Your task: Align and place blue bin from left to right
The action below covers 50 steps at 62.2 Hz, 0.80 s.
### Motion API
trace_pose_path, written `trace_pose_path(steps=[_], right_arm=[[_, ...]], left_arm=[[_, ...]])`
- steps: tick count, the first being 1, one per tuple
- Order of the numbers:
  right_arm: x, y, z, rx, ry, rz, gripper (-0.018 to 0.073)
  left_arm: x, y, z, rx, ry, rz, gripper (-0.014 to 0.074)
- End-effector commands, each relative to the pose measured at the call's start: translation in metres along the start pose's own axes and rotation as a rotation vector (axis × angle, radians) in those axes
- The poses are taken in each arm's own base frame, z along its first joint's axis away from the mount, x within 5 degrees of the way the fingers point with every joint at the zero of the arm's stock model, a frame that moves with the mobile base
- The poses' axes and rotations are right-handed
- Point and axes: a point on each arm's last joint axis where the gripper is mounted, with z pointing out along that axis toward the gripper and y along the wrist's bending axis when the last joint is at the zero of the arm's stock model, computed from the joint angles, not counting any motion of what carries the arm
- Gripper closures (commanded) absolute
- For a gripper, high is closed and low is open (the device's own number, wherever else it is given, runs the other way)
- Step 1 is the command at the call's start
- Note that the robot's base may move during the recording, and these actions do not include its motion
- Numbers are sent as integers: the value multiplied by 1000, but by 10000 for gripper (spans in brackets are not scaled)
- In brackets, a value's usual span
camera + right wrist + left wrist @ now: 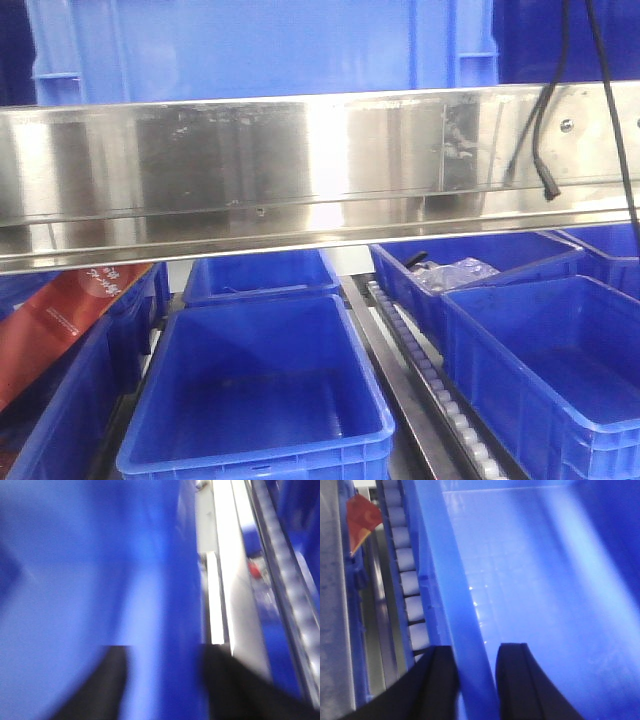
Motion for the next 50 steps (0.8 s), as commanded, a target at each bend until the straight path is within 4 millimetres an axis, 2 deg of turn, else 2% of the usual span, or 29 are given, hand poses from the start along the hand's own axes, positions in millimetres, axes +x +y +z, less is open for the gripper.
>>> trace_pose_path(steps=[1,9,15,23,28,34,38,41,44,47,50], right_arm=[[-15,8,-15,-33,-111,-15,101],[-12,7,-15,-27,-78,-16,13],[-13,8,-23,-25,-67,-19,9],[-22,11,-47,-27,-100,-27,14],[-29,13,-66,-30,-137,-32,67],[-36,16,-93,-33,-170,-38,225],[-38,16,-109,-18,-176,-51,364],[-39,16,-121,-3,-175,-62,498],[-40,16,-131,13,-175,-73,594],[-40,14,-139,38,-174,-86,711],[-40,12,-145,62,-173,-99,719]], left_arm=[[-5,-9,-12,42,-67,13,191],[-5,-8,-13,33,-66,15,-15],[-4,-9,-18,33,-64,17,-4],[-2,-11,-33,34,-72,23,-2],[-2,-13,-44,37,-93,27,-2],[-2,-15,-63,39,-130,35,8],[-1,-17,-73,39,-150,39,53],[0,-18,-82,42,-167,42,125],[1,-19,-91,44,-182,44,227],[3,-22,-101,49,-202,49,368],[4,-23,-111,52,-222,53,499]])
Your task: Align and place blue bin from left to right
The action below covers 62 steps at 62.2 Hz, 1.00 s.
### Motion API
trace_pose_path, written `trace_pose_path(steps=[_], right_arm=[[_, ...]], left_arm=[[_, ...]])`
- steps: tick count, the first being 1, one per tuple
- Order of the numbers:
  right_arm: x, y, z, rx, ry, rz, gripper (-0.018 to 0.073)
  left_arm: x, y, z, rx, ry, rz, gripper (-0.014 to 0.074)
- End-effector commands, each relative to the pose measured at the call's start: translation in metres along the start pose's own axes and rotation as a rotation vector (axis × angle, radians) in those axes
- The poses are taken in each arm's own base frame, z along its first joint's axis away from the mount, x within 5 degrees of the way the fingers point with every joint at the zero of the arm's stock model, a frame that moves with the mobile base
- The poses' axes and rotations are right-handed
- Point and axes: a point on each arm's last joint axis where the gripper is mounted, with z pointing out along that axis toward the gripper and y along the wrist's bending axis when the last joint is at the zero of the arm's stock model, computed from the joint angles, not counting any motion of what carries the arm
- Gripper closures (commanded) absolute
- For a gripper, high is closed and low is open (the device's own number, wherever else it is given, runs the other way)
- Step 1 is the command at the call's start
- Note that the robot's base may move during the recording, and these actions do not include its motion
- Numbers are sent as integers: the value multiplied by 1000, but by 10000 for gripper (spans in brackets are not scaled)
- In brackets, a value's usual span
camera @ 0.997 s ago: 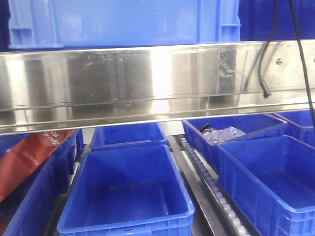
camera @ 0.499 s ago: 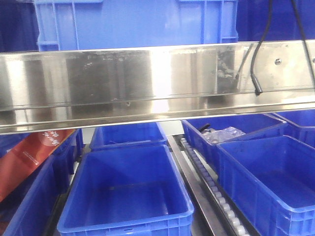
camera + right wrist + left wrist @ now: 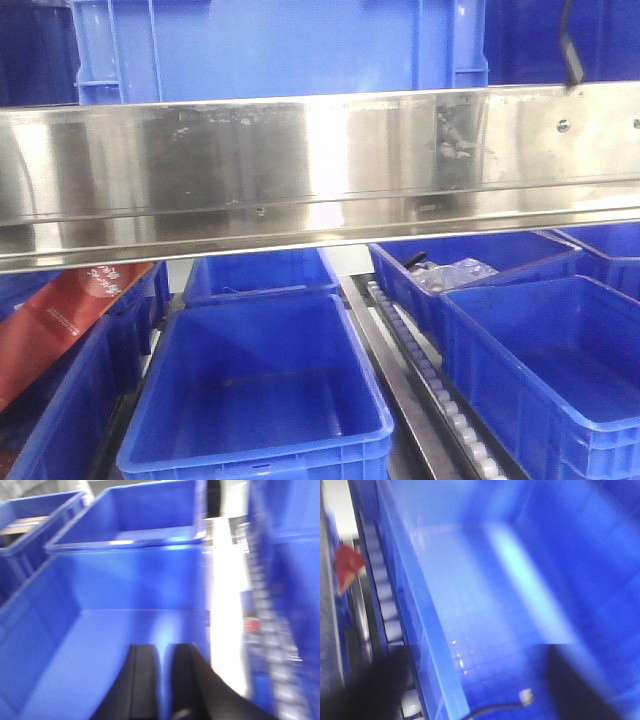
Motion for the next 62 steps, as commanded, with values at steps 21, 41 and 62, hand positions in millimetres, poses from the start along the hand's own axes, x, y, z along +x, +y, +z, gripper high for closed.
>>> trace_pose_path(steps=[21,41,62], right_arm=[[13,-9,-11,89,77,-56,718],[60,-15,-45,79,65,-71,721],[146,-24,-127,55,-50,-112,721]], left_arm=[[42,-8,-56,-179,10,155,707],[157,1,-91,-65,-264,183,707],[255,20,-136,-12,-563,195,707]])
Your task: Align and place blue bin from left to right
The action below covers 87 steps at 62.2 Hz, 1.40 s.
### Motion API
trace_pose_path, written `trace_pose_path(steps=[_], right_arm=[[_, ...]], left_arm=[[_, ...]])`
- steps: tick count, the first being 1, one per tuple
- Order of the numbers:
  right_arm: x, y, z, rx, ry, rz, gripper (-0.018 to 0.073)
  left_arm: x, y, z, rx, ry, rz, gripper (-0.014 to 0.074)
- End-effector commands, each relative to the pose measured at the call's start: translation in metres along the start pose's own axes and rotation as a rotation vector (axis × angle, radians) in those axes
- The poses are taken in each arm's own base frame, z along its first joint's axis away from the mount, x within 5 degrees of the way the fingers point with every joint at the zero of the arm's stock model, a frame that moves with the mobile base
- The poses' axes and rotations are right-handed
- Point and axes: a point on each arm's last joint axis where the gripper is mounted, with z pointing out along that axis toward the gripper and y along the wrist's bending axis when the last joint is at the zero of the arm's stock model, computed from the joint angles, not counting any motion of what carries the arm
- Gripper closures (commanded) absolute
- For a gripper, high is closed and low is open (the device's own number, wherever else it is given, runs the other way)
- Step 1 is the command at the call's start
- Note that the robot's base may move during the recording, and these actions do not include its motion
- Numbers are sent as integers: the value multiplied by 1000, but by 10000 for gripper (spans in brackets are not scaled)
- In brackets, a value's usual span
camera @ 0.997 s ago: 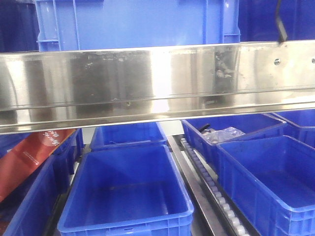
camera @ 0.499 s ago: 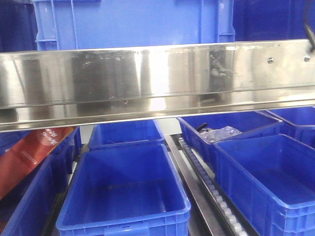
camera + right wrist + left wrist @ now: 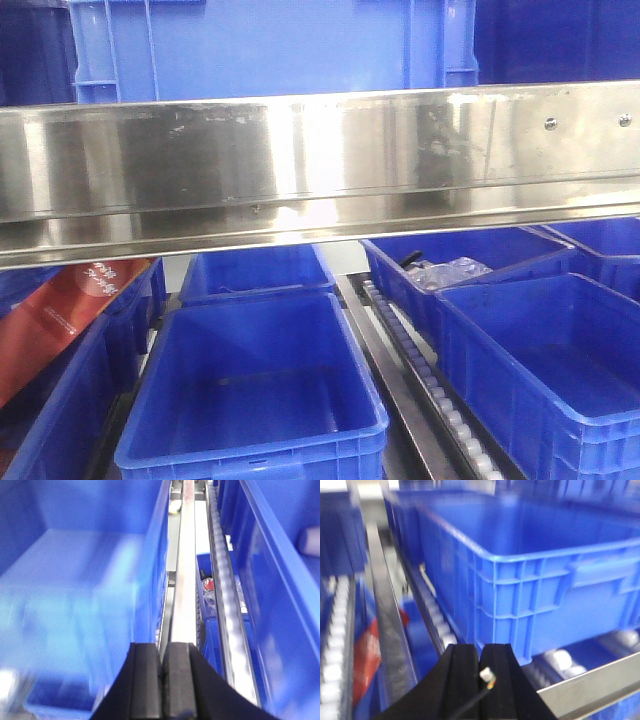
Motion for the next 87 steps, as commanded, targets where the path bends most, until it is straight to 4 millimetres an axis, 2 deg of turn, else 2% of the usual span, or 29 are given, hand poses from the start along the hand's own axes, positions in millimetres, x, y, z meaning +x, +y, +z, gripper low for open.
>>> trace_pose_path(steps=[1,8,17,31,41,49,87], right_arm=[[19,-2,-24,0,-83,-21,721],[51,-5,-51,1,-133,-30,721],[95,-9,-76,9,-162,-73,721],[159,-13,-108,13,-249,-111,721],[188,-15,-121,13,-335,-108,721],[196,-16,-128,21,-387,-116,721],[196,-16,-129,22,-398,-117,721]], left_arm=[[11,0,-14,14,-70,-9,707],[25,1,-27,15,-94,-10,707],[39,1,-34,14,-99,-10,707],[42,2,-35,14,-89,-10,707],[42,2,-35,14,-89,-10,707],[42,2,-35,14,-89,-10,707],[42,2,-35,14,-89,-18,707]])
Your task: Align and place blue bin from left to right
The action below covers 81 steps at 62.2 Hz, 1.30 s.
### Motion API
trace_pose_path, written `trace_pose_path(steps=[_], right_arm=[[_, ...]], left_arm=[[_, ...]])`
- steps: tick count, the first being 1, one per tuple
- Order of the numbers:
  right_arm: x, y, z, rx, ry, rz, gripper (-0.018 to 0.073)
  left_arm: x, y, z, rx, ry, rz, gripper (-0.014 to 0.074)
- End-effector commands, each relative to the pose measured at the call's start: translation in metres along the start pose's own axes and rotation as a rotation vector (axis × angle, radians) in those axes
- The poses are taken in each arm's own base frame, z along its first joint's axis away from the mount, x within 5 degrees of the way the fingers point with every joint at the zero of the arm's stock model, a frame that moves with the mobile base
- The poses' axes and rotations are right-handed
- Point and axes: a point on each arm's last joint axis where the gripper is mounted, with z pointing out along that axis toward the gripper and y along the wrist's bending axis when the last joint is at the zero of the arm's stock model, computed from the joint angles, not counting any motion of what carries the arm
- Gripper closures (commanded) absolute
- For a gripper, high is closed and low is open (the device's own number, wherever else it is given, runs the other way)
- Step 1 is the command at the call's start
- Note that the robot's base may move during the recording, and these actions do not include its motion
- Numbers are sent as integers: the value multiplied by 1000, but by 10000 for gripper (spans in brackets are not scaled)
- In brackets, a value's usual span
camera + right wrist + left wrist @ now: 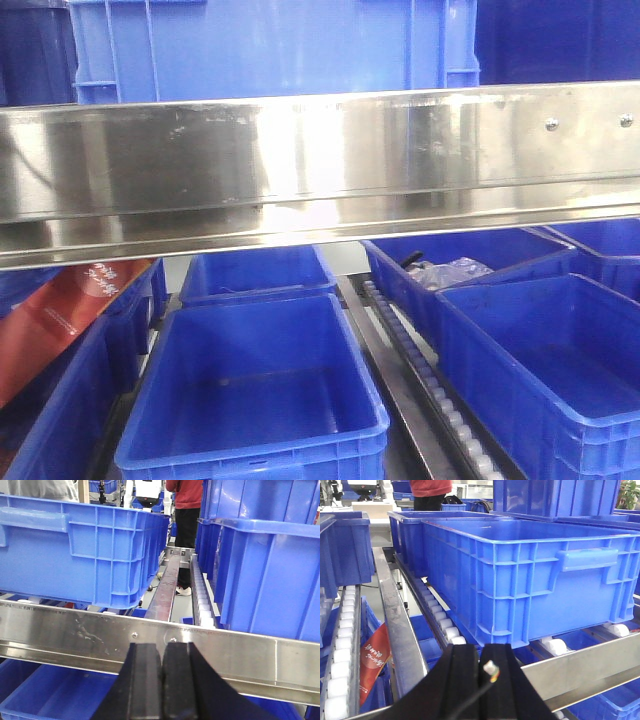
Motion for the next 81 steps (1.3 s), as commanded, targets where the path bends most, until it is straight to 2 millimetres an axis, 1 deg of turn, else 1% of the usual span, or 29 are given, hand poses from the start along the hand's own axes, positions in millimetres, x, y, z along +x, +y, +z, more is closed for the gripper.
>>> trace_pose_path(steps=[1,8,14,19,26,28,29,35,38,40,45,81], right_arm=[[-1,-1,-1,8,-26,-20,721],[-1,-1,-1,8,-26,-20,721],[-1,-1,-1,8,-26,-20,721],[-1,-1,-1,8,-26,-20,721],[-1,-1,-1,8,-26,-20,721],[-1,-1,-1,8,-26,-20,721],[-1,-1,-1,8,-26,-20,721],[-1,-1,-1,8,-26,-20,721],[-1,-1,-1,8,-26,-20,721],[-2,-1,-1,8,-28,-20,721],[-2,-1,-1,8,-28,-20,721],[-2,-1,-1,8,-28,-20,721]], left_arm=[[-1,-1,-1,14,-22,-23,707],[7,0,-4,2,-36,-53,707],[22,3,-7,-56,-81,-24,707],[46,6,-6,-105,-128,31,707],[80,9,-3,-148,-201,35,707],[90,10,-2,-151,-209,36,707],[100,10,0,-151,-209,36,707],[131,12,10,-152,-189,34,707],[129,12,9,-151,-227,37,707],[137,13,11,-152,-139,31,707],[139,13,11,-153,-115,29,707],[138,13,11,-153,-119,29,707]])
